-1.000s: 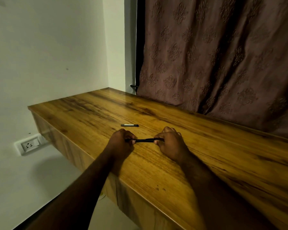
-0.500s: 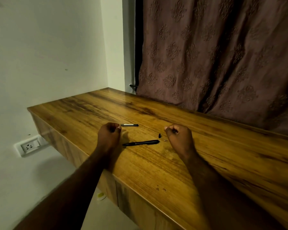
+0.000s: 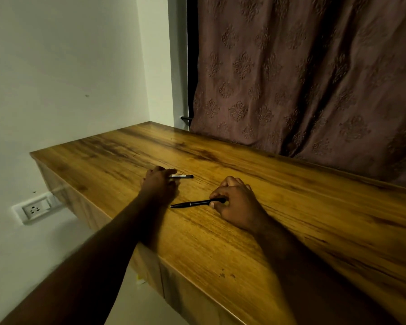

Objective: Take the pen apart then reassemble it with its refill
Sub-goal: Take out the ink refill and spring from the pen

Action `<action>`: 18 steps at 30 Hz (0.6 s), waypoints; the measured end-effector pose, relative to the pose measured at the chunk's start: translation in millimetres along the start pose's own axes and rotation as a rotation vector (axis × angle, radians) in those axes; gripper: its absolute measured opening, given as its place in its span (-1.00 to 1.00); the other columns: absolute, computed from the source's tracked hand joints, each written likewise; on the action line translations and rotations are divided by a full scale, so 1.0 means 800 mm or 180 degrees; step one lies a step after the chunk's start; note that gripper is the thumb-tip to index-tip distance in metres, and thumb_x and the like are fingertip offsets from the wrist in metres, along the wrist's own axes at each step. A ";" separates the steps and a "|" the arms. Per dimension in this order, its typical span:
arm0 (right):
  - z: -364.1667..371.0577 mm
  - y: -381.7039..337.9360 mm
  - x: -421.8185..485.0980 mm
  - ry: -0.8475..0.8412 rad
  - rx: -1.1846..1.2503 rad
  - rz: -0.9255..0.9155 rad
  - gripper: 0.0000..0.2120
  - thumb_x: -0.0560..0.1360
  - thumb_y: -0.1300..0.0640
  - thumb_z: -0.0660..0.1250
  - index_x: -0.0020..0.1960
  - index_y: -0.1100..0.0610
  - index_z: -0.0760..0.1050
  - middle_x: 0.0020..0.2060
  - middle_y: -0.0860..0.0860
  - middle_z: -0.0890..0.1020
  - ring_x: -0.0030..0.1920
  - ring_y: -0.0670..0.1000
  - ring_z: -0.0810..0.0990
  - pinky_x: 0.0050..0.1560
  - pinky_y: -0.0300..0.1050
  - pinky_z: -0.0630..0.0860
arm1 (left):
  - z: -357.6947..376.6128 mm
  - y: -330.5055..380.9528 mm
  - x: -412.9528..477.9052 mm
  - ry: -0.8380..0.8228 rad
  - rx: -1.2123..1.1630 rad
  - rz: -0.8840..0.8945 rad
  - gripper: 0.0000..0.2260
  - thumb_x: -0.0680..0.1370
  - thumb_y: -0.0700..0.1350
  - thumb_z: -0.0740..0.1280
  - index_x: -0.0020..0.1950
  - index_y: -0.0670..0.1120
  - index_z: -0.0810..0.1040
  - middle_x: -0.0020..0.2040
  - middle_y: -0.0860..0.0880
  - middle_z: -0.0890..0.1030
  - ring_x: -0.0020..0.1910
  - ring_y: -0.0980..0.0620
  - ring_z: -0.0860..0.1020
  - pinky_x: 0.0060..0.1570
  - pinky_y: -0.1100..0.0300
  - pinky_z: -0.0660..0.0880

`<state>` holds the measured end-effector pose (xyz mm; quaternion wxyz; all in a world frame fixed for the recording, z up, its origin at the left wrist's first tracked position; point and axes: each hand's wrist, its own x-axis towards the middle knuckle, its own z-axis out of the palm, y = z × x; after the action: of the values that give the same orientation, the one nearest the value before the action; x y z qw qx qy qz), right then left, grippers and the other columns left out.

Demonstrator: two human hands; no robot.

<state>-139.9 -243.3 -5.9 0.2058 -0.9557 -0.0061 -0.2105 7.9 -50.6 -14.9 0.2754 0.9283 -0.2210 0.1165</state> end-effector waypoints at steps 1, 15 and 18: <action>0.000 0.001 0.000 0.0008 0.0006 0.0001 -0.81 0.43 -0.08 0.40 0.03 -0.10 0.61 -0.05 -0.15 0.43 0.12 -0.05 0.39 0.11 -0.02 0.32 | -0.001 0.003 0.002 -0.0100 0.0140 -0.0095 -0.59 0.46 0.13 0.26 0.26 0.03 0.54 0.15 -0.17 0.52 0.18 -0.21 0.46 0.16 -0.17 0.45; -0.001 0.011 0.008 0.0892 0.0709 0.0350 -0.85 0.44 0.08 0.30 -0.24 0.10 0.60 -0.22 -0.03 0.60 -0.15 -0.02 0.56 -0.14 0.05 0.55 | 0.000 -0.002 0.018 0.0271 0.0331 0.0064 -0.83 0.47 -0.01 0.32 -0.13 -0.04 0.66 -0.20 -0.11 0.60 -0.19 -0.11 0.59 -0.27 0.18 0.40; -0.006 0.013 0.008 0.1155 0.0702 0.0523 -0.80 0.47 0.09 0.30 -0.26 0.12 0.59 -0.29 -0.02 0.64 -0.24 0.00 0.59 -0.20 0.03 0.56 | -0.006 -0.006 0.008 0.0435 -0.0286 -0.0109 -0.88 0.43 -0.05 0.40 -0.17 -0.09 0.66 -0.27 -0.11 0.65 -0.27 -0.09 0.62 -0.29 0.12 0.51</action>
<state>-135.3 -255.4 -3.4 0.3231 -0.8712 0.0859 -0.3596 15.0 -46.5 -10.8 0.3332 0.9085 -0.1908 0.1649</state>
